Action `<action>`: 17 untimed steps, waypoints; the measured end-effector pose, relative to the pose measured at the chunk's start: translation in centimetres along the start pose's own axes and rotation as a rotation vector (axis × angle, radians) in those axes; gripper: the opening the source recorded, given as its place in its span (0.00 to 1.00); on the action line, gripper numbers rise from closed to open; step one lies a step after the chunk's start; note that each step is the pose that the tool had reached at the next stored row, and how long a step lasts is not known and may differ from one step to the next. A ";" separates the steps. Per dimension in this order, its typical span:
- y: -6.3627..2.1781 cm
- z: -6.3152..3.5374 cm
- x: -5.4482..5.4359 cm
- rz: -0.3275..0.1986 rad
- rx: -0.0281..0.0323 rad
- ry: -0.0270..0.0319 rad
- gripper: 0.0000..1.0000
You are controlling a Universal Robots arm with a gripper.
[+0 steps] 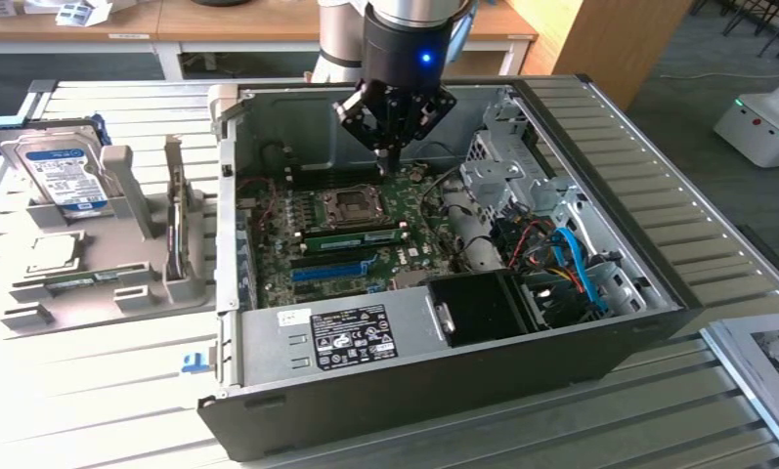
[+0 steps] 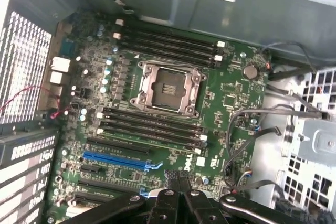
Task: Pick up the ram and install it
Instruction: 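Press down the ram until it locks into place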
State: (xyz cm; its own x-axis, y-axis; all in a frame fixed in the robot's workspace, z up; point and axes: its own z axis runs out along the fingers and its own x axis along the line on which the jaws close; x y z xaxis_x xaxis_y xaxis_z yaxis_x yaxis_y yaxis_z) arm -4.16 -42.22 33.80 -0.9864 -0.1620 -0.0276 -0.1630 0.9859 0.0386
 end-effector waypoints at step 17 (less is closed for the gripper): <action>0.00 0.11 0.0 0.205 0.0056 -0.0079 0.10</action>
State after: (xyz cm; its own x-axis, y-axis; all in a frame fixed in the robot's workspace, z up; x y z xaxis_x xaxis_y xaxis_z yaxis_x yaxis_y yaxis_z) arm -4.17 -42.22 33.69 -0.9987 0.0429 -0.0275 0.0418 0.9984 0.0386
